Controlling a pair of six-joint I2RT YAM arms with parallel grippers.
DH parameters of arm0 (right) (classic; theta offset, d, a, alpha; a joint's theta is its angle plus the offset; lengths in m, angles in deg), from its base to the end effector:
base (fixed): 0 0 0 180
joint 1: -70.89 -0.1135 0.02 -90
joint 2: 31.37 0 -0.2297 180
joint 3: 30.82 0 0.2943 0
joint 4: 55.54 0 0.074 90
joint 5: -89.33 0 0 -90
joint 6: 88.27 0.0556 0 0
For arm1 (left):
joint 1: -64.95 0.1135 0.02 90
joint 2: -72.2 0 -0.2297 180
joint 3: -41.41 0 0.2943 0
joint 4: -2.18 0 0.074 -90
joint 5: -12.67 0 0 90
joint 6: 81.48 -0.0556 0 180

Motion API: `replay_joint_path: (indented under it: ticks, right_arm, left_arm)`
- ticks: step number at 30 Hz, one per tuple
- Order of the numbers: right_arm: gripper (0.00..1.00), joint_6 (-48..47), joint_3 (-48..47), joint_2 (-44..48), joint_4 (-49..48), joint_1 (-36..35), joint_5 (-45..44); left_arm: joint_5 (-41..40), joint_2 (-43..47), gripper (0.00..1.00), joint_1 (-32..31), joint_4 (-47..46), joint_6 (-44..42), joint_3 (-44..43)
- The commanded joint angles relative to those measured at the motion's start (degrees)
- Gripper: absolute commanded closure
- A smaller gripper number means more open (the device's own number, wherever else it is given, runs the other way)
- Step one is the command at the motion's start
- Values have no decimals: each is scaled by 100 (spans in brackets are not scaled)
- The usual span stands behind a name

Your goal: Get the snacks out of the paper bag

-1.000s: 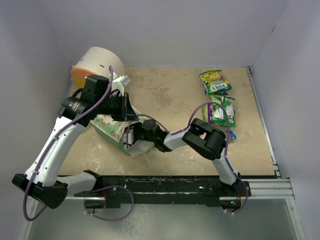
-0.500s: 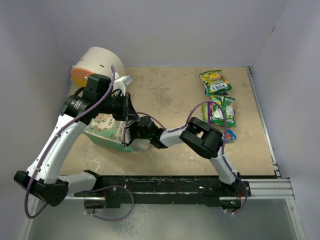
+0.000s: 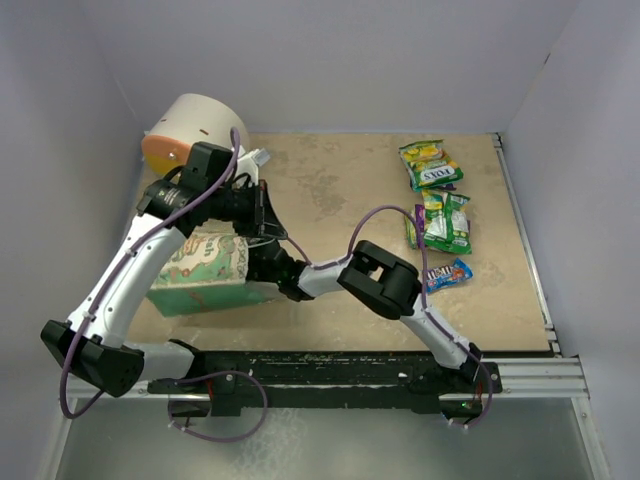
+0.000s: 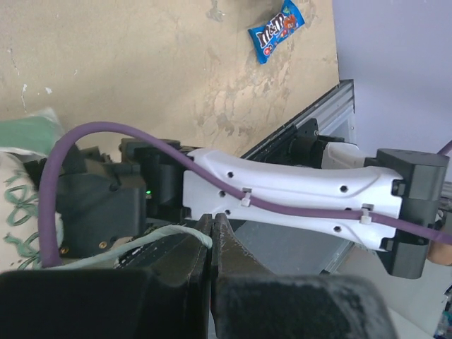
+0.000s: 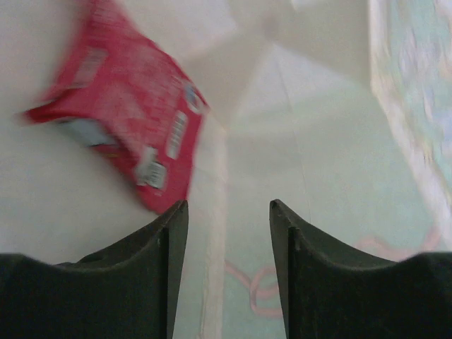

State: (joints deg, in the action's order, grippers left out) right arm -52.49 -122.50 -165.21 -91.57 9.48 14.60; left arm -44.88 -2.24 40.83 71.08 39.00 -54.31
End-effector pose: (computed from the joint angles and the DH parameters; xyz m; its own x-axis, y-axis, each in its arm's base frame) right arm 0.2380 0.4673 0.0680 0.7590 -0.2428 -0.6041 -0.6100 0.0594 -0.7902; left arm 0.2745 -0.1556 0.3523 -0.9234 -0.0555 -0.3799 0.2397 0.6895 -0.6835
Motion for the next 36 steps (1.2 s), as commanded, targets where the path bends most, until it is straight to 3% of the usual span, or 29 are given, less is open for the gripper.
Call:
replay_joint_path:
  ticks: [1,4,9,14,16,29,36]
  right_arm:
    - [50,383,-651,-347,-414,-133,-715]
    - [59,565,-1150,-619,-510,-129,-1023]
    - [66,699,-1470,-812,-655,-128,-761]
    - [93,1028,-1333,-709,-833,-50,-1099]
    - [99,1068,-1114,-519,-942,20,-1248]
    - [100,1353,1480,1575,-1156,511,-1508]
    - [100,1582,2927,2458,-1578,508,-600]
  left_arm:
    - [362,222,100,-7,-527,313,150]
    - [282,290,100,-6,-312,283,206]
    - [80,340,100,-7,104,166,164]
    - [-186,439,100,-8,252,126,198]
    - [-429,543,100,-8,326,102,292]
    - [-1756,1083,100,1,264,16,920]
    - [-1773,1372,100,-1,-160,-83,1063]
